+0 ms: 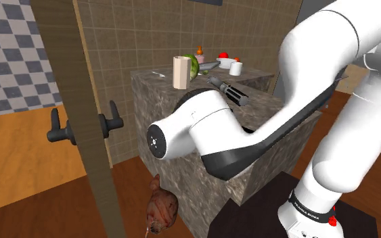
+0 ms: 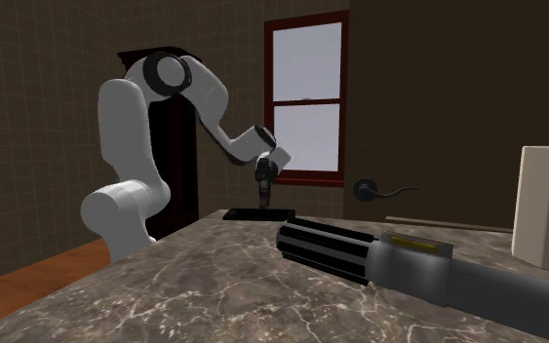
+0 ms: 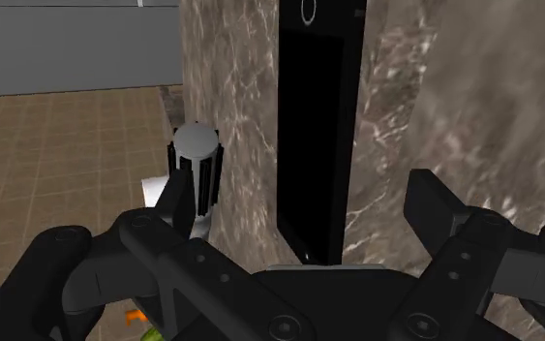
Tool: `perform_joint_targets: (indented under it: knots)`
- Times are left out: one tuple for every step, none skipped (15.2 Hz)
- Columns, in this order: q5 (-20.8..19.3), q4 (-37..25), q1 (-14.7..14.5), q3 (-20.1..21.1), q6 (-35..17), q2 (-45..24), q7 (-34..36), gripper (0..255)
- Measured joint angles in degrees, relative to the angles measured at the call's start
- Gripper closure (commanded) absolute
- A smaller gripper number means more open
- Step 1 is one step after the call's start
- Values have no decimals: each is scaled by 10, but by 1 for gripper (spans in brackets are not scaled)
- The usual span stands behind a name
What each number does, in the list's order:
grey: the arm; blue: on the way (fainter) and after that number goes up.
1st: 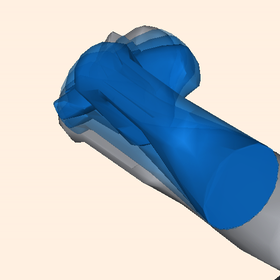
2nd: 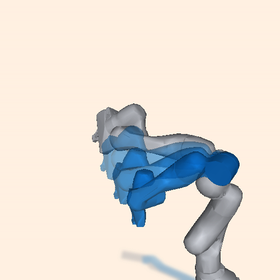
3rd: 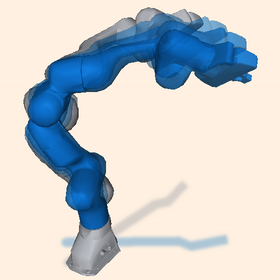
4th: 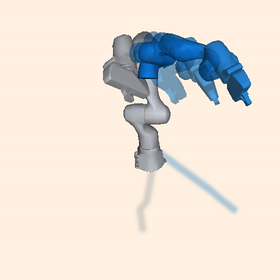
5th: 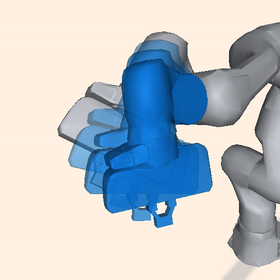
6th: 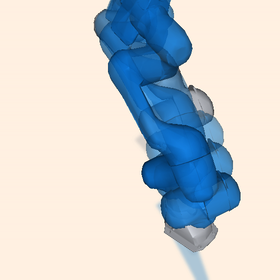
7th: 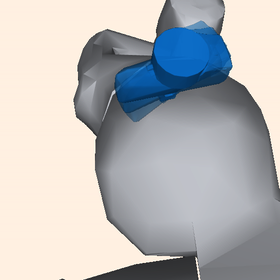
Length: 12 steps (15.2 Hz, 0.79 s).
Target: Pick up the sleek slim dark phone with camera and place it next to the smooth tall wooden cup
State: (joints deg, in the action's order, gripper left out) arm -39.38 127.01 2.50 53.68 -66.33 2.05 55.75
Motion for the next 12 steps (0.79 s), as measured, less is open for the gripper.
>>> perform_joint_targets:
  knots:
    - [-32,-6,-9,14,43,-67,49,0]
    - [-61,-15,-27,15,89,-134,95,0]
    - [-78,-21,-43,7,115,-173,122,0]
    - [-88,-20,-50,2,124,-188,132,0]
    - [-93,-16,-50,0,125,-191,135,0]
    - [-95,-8,-47,-1,122,-187,135,0]
    - [-98,-2,-43,-1,118,-184,134,0]
    - [-101,7,-37,-1,111,-178,131,0]
    - [-102,17,-30,-1,103,-168,127,0]
    - [-102,29,-22,0,93,-158,123,0]
    - [-104,35,-18,0,87,-152,120,0]
    - [-105,37,-16,0,85,-150,119,0]
